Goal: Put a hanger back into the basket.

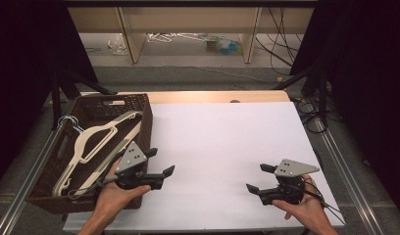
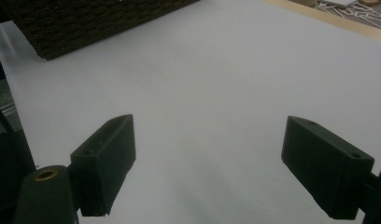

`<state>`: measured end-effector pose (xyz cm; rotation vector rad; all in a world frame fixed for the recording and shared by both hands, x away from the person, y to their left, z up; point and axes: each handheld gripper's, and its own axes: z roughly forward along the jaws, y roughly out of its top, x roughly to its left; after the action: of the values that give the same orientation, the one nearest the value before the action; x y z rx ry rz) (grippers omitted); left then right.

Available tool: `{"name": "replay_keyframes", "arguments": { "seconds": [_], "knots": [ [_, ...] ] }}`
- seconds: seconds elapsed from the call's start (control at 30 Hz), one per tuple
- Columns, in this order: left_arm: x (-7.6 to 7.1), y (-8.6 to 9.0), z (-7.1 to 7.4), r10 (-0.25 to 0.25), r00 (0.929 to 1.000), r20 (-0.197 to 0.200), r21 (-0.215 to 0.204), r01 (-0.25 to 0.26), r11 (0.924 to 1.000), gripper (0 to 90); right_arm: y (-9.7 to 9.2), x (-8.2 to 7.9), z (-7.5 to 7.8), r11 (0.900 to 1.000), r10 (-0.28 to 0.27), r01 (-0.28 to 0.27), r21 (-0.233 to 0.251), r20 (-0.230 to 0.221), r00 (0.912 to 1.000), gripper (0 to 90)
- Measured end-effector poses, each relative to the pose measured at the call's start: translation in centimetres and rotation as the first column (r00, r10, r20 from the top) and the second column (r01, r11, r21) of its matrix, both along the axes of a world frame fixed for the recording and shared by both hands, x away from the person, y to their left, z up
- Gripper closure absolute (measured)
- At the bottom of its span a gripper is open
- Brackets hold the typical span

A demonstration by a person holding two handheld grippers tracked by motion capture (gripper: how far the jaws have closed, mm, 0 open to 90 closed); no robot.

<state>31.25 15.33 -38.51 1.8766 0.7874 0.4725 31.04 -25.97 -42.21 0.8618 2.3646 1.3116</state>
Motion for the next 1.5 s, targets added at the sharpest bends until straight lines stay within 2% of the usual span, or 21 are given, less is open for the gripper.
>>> {"name": "replay_keyframes", "arguments": {
  "seconds": [0.2,0.23,0.4,0.43,0.53,0.63,0.73,0.9,1.0,1.07,1.1,1.17,1.2,1.3,1.37,1.5],
  "knots": [
    [-0.5,-0.7,-0.7,-0.013,0.9999,-0.009,-0.001,0.013,0.9999,21.6,0.1,-0.2,0.0,1.0000,0.006,-0.006,0.006,-0.008,0.9999,18.6],
    [-0.6,-0.9,-1.0,-0.028,0.9996,-0.003,0.001,0.028,0.9996,21.6,0.2,-0.2,0.0,1.0000,0.009,-0.009,0.004,-0.002,1.0000,18.6],
    [-1.1,-1.3,-1.5,-0.041,0.9992,-0.001,0.006,0.041,0.9992,21.5,0.4,-0.6,0.0,1.0000,0.005,-0.005,0.006,0.001,1.0000,18.7],
    [-1.3,-1.4,-1.8,-0.044,0.9990,-0.003,0.004,0.044,0.9990,21.5,0.5,-0.6,0.0,1.0000,0.005,-0.005,0.005,0.013,0.9999,18.7],
    [-1.4,-1.3,-2.1,-0.048,0.9988,0.010,0.014,0.048,0.9987,21.6,0.6,-0.9,0.1,0.9999,0.009,-0.009,0.007,0.005,0.9999,18.6],
    [-1.7,-1.5,-2.7,-0.042,0.9991,-0.001,0.000,0.042,0.9991,21.5,0.7,-1.2,0.0,0.9999,0.011,-0.011,0.013,0.013,0.9999,18.7],
    [-2.2,-1.3,-3.2,-0.060,0.9979,0.024,0.029,0.059,0.9978,21.3,1.0,-1.7,-0.1,0.9998,0.017,-0.017,0.008,0.023,0.9996,18.6],
    [-2.8,-1.5,-3.7,-0.063,0.9975,0.032,0.071,0.061,0.9956,21.0,1.2,-2.2,-0.2,0.9997,0.026,-0.026,0.004,0.025,0.9994,18.6],
    [-3.0,-1.7,-3.8,-0.067,0.9974,0.025,0.053,0.066,0.9964,20.0,1.2,-2.6,-0.3,0.9997,0.025,-0.025,0.001,0.033,0.9992,18.6],
    [-3.2,-1.7,-3.7,-0.067,0.9972,0.032,0.061,0.065,0.9960,20.0,1.2,-2.9,-0.4,0.9994,0.033,-0.034,0.007,0.032,0.9989,18.6],
    [-3.3,-1.8,-3.7,-0.070,0.9970,0.032,0.054,0.068,0.9962,20.0,1.2,-3.0,-0.4,0.9996,0.027,-0.027,0.002,0.047,0.9985,18.7],
    [-3.4,-1.9,-3.7,-0.072,0.9968,0.033,0.048,0.071,0.9963,20.0,1.1,-3.2,-0.4,0.9996,0.028,-0.028,0.002,0.039,0.9988,18.6],
    [-3.5,-1.9,-3.7,-0.074,0.9967,0.034,0.047,0.072,0.9963,20.0,1.1,-3.1,-0.4,0.9997,0.024,-0.025,0.004,0.057,0.9981,18.6],
    [-3.5,-1.9,-3.8,-0.076,0.9966,0.030,0.046,0.075,0.9961,19.9,1.0,-3.1,-0.4,0.9996,0.026,-0.026,0.004,0.051,0.9984,18.6],
    [-3.4,-1.9,-3.9,-0.080,0.9965,0.024,0.041,0.079,0.9960,19.8,1.1,-3.2,-0.4,0.9996,0.028,-0.028,0.009,0.029,0.9992,18.6],
    [-3.4,-1.9,-3.9,-0.075,0.9970,0.022,0.043,0.074,0.9964,19.7,1.1,-3.1,-0.5,0.9996,0.027,-0.027,0.010,0.034,0.9991,18.6]
  ]
}}
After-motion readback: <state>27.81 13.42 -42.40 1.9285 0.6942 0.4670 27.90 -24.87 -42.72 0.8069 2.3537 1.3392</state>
